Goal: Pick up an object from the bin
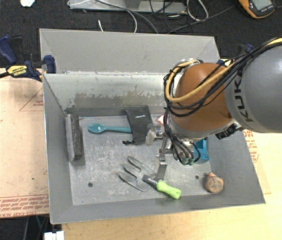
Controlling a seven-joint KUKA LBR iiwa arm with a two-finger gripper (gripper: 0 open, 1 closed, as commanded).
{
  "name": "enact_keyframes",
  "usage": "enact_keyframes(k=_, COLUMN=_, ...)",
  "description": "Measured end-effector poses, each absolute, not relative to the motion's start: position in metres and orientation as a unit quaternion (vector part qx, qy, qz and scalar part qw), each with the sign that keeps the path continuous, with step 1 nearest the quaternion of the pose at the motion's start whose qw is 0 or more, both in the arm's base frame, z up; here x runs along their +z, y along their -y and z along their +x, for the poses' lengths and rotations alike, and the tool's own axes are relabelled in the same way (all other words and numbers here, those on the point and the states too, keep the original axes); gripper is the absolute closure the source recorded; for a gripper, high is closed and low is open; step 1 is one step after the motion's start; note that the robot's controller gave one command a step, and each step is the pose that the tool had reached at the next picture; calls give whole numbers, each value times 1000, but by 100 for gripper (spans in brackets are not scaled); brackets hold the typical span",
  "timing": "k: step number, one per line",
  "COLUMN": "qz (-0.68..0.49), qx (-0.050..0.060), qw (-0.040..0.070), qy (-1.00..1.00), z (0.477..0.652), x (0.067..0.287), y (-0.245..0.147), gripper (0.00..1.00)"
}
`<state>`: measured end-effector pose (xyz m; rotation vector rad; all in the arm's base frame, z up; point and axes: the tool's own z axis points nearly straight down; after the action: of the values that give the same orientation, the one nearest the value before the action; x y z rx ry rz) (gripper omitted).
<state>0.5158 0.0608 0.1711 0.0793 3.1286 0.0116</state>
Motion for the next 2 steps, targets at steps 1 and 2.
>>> enact_keyframes(k=1, qz=-36, qx=3, qw=5, qy=-999, z=505, x=142, y=-43, gripper=0)
enact_keyframes(k=2, qz=121, qx=4, qw=4, qy=-993, z=505, x=118, y=-41, gripper=0)
